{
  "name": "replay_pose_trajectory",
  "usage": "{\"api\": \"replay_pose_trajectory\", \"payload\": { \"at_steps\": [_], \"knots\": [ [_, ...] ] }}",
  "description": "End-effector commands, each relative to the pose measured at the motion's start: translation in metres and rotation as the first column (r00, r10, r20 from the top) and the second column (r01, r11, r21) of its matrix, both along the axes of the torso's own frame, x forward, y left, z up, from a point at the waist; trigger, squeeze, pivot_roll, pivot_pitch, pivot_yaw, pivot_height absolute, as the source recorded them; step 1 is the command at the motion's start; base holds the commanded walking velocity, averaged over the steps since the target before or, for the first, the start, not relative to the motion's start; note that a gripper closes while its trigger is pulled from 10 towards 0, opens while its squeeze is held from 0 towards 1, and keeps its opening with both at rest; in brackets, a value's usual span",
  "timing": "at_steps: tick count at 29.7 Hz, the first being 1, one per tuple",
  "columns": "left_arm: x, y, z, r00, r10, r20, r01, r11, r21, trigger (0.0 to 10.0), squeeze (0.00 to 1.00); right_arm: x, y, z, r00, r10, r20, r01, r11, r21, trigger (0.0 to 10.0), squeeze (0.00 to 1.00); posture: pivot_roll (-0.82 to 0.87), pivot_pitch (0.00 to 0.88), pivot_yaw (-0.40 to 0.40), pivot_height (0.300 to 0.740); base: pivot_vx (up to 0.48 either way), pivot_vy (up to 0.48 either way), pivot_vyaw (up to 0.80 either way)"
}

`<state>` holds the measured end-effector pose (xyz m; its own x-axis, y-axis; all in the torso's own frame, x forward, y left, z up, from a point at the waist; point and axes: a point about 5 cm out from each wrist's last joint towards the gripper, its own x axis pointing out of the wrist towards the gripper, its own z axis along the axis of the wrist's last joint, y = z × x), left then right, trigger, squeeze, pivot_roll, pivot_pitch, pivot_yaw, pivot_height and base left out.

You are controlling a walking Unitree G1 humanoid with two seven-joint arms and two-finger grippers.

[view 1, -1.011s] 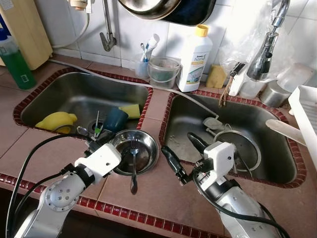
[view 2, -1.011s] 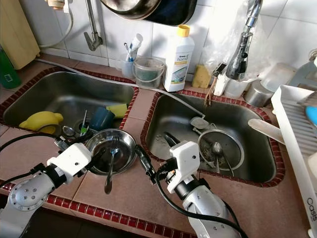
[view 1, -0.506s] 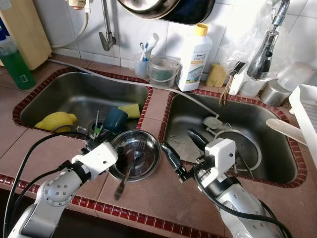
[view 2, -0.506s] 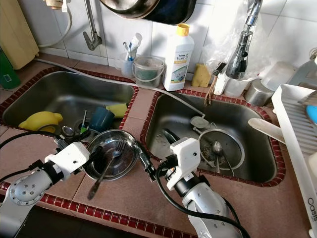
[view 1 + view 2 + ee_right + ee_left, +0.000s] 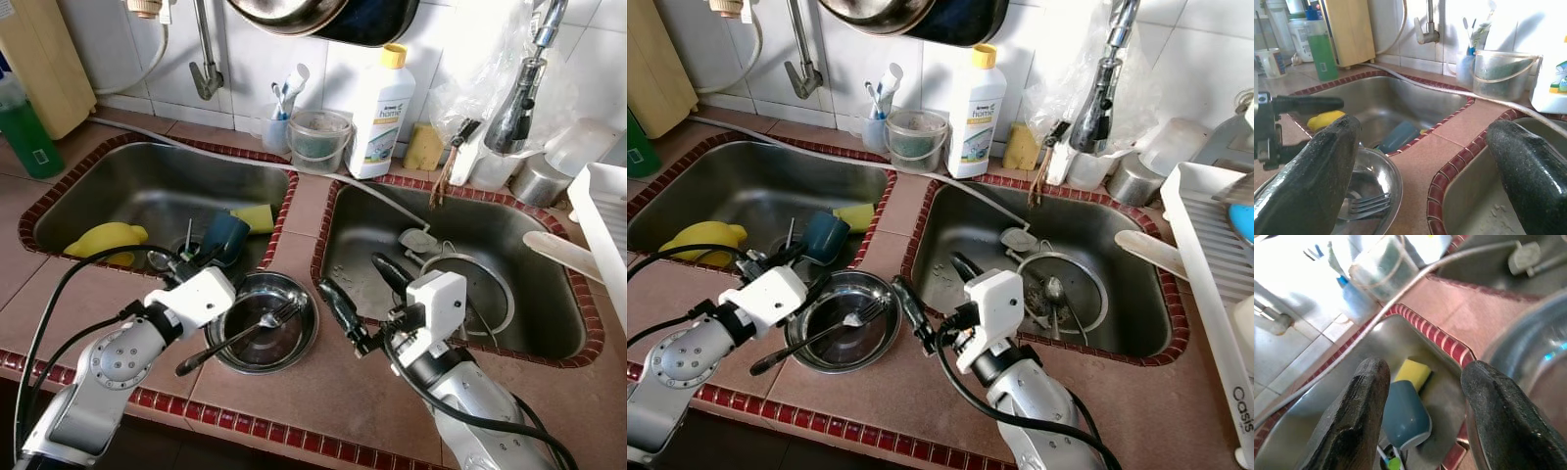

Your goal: Kitchen organization

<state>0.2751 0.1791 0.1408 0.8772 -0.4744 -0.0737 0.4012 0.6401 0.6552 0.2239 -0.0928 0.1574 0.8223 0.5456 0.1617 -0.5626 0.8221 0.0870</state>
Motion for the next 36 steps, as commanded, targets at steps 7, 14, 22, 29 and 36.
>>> {"api": "replay_pose_trajectory", "payload": {
  "at_steps": [7, 14, 22, 29, 36],
  "knots": [
    [-0.009, -0.007, 0.03, 1.0, -0.022, -0.011, 0.018, 0.958, -0.286, 10.0, 0.0, -0.001, 0.0, 0.004, 1.0, -0.005, 0.016, 0.005, 1.0, 0.013, 10.0, 0.0, -0.15, 0.092, -0.052, 0.732, 0.0, 0.0, 0.0],
    [-0.009, -0.001, 0.037, 0.994, 0.055, -0.095, -0.096, 0.858, -0.505, 10.0, 0.0, 0.012, -0.006, 0.004, 0.994, -0.094, 0.062, 0.094, 0.996, -0.004, 10.0, 0.0, -0.13, 0.089, -0.059, 0.732, 0.0, 0.0, 0.0],
    [-0.021, -0.008, 0.034, 0.994, 0.004, -0.108, -0.053, 0.888, -0.456, 10.0, 0.0, 0.024, -0.009, 0.006, 0.983, -0.162, 0.091, 0.164, 0.986, -0.016, 10.0, 0.0, -0.11, 0.076, -0.072, 0.732, 0.0, 0.0, 0.0],
    [-0.023, -0.003, 0.043, 0.991, -0.009, -0.134, -0.055, 0.882, -0.468, 10.0, 0.0, 0.032, -0.01, 0.004, 0.972, -0.209, 0.104, 0.211, 0.977, -0.015, 10.0, 0.0, -0.1, 0.07, -0.078, 0.732, 0.0, 0.0, 0.0],
    [-0.03, -0.007, 0.037, 0.988, -0.024, -0.154, -0.054, 0.875, -0.481, 10.0, 0.0, 0.03, -0.005, -0.001, 0.975, -0.202, 0.093, 0.206, 0.978, -0.036, 10.0, 0.0, -0.1, 0.07, -0.09, 0.732, 0.0, 0.0, 0.0]
  ]
}}
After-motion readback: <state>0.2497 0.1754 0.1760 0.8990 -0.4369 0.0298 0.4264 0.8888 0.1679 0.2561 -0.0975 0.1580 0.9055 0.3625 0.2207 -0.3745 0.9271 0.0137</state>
